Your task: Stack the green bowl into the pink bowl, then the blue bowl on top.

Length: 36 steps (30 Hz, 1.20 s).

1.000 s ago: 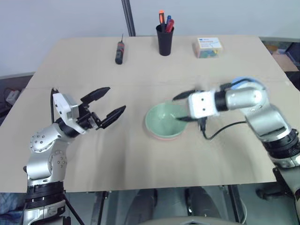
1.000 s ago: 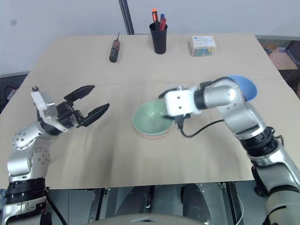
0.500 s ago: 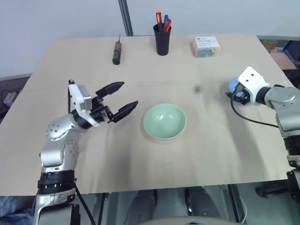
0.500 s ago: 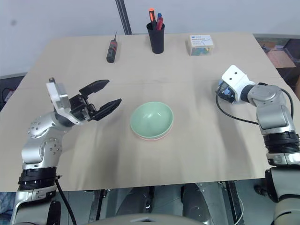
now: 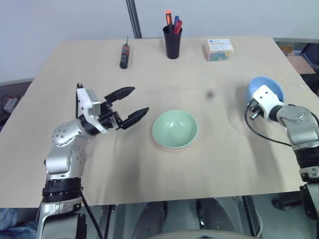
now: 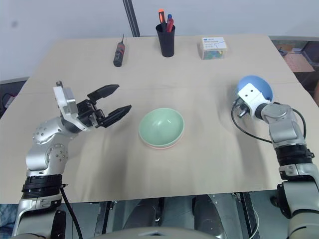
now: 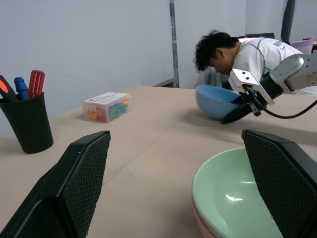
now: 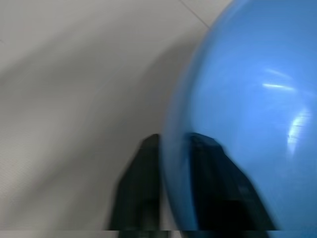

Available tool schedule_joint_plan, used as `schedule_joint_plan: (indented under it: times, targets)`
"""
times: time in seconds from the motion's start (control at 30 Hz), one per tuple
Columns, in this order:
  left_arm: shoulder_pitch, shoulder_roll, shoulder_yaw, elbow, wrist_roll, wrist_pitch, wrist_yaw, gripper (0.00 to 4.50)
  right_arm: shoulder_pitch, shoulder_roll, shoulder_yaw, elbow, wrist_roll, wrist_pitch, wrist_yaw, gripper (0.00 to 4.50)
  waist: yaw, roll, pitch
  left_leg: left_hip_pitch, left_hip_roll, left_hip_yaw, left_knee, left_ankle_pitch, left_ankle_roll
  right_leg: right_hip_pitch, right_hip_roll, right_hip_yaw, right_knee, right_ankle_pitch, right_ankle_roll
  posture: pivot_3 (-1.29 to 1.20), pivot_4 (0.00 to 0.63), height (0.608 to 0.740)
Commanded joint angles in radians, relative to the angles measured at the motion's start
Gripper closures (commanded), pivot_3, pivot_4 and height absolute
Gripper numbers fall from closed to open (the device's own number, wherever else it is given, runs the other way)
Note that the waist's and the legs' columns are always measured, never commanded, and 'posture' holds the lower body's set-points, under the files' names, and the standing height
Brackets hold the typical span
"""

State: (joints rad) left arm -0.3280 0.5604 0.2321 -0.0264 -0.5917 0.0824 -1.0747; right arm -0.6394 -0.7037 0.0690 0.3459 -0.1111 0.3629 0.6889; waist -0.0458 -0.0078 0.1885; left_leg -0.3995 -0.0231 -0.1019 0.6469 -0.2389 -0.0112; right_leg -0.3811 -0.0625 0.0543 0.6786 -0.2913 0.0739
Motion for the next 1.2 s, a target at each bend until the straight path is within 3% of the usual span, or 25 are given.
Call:
schedule_joint_plan:
  times: [0.03,0.47,0.77,0.8,0.83,0.87,1.0,1.2]
  targets:
    - [-0.001,0.015,0.013,-0.002,0.0,-0.025,-0.018,0.0,-0.015,-0.016,0.008,-0.174,0.051,0.03,0.094,4.4,0.0,0.001,0.0,0.0,0.0,0.0,0.0,0.0,0.0,0.0,0.0,0.0,0.0,0.0,0.0,0.0,0.15,0.74]
    - [0.028,0.051,0.039,0.031,0.005,-0.047,-0.051,0.0,-0.06,-0.023,0.088,-0.742,0.348,0.065,0.447,4.4,0.005,0.001,0.001,-0.001,0.0,-0.008,0.0,0.0,0.0,0.0,-0.001,-0.001,-0.001,0.0,0.0,0.0,0.15,0.74]
    - [0.024,0.071,0.04,0.053,0.007,-0.057,-0.061,0.0,-0.081,0.043,0.266,-0.809,0.293,-0.061,0.496,4.4,0.004,0.001,0.0,-0.001,0.0,-0.009,0.0,0.0,0.0,0.0,-0.001,-0.003,0.0,0.0,0.0,0.0,0.15,0.74]
    - [0.023,0.072,0.039,0.052,0.007,-0.055,-0.06,0.0,-0.082,0.049,0.281,-0.811,0.289,-0.062,0.499,3.59,0.004,0.001,0.0,-0.001,0.0,-0.009,0.0,0.0,0.0,-0.001,-0.001,-0.003,0.0,0.0,0.0,0.0,0.15,0.74]
    - [0.023,0.072,0.038,0.051,0.006,-0.054,-0.059,0.0,-0.081,0.049,0.292,-0.818,0.288,-0.058,0.508,3.46,0.005,0.001,0.0,-0.001,0.0,-0.009,0.0,0.0,0.0,-0.001,-0.001,-0.002,0.0,0.0,0.0,0.0,0.15,0.74]
    - [0.023,0.072,0.039,0.051,0.006,-0.053,-0.059,0.0,-0.079,0.048,0.297,-0.823,0.288,-0.057,0.513,2.96,0.005,0.001,0.0,-0.001,0.0,-0.009,0.0,0.0,0.0,-0.001,-0.001,-0.003,0.0,0.0,0.0,0.0,0.15,0.74]
    - [0.028,0.07,0.043,0.045,0.009,-0.046,-0.037,0.0,-0.067,0.034,0.258,-0.8,0.285,-0.038,0.483,1.68,0.007,0.001,0.0,-0.002,0.0,-0.01,0.001,0.0,0.0,0.0,-0.002,-0.003,-0.001,0.0,0.0,0.0,0.15,0.74]
    - [0.067,0.096,0.054,-0.012,0.044,0.049,0.092,0.0,-0.022,0.006,0.014,-0.621,0.408,0.026,0.417,1.68,0.007,0.0,0.0,-0.001,-0.001,-0.01,0.001,0.0,0.0,0.0,-0.002,-0.003,0.0,0.0,0.0,0.0,0.15,0.74]
